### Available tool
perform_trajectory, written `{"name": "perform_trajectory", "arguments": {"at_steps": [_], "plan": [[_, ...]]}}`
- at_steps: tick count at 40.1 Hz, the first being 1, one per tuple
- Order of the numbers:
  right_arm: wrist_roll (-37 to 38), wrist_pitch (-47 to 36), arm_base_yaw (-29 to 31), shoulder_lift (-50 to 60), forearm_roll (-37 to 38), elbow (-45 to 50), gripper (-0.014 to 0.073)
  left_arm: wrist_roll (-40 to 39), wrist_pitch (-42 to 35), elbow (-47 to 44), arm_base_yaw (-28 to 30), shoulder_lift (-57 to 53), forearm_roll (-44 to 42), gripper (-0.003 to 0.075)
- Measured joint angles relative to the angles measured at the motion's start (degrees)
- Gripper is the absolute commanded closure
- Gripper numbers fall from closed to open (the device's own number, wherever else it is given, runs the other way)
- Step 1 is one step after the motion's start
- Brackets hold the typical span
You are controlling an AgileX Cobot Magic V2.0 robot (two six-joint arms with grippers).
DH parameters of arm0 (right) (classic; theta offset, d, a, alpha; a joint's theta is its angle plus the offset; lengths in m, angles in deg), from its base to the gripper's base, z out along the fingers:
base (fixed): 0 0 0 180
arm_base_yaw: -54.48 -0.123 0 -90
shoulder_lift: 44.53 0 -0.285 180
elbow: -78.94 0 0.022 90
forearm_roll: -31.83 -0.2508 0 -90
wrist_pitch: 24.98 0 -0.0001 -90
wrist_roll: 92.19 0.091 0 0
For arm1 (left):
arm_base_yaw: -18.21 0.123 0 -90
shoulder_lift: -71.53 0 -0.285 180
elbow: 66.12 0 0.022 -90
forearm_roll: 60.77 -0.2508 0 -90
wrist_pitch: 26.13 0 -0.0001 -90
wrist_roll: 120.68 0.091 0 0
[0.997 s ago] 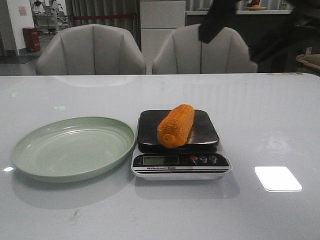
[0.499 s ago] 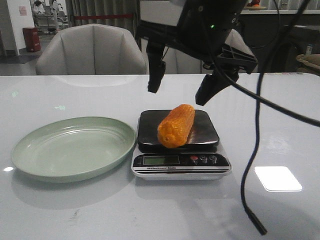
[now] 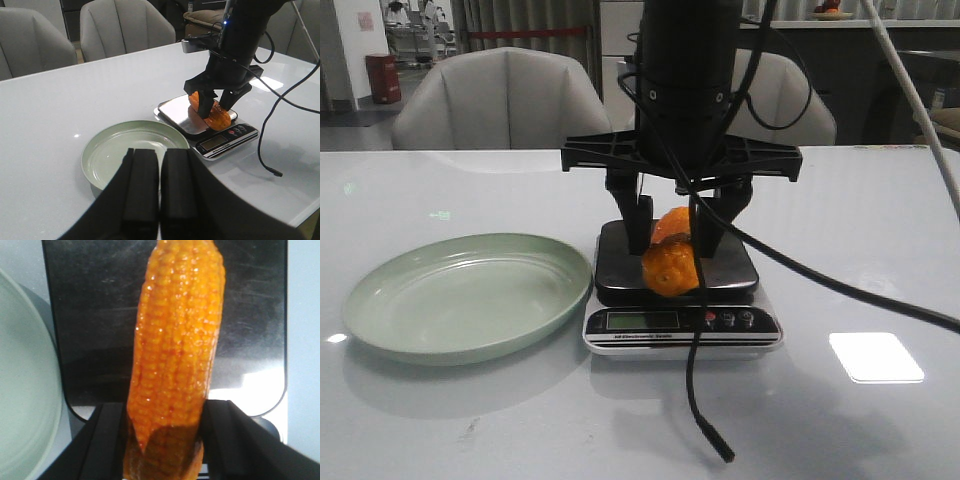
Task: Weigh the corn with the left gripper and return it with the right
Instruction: 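Carry the corn with the right gripper onto the green plate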
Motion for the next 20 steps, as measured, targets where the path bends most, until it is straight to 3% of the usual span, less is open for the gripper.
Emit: {"name": "perform_trajectory", "arguments": {"at_steps": [9, 20], "plan": [[-0.02, 0.22, -0.94, -0.2, -1.44, -2.72, 0.0446, 0.0, 0.0, 0.0, 0.0, 0.0, 0.0, 0.0589], [-1.53, -5.33, -7.92, -0.2, -2.78, -7.72, 0.0446, 0.0, 0.0, 0.0, 0.0, 0.0, 0.0, 0.0588]]}}
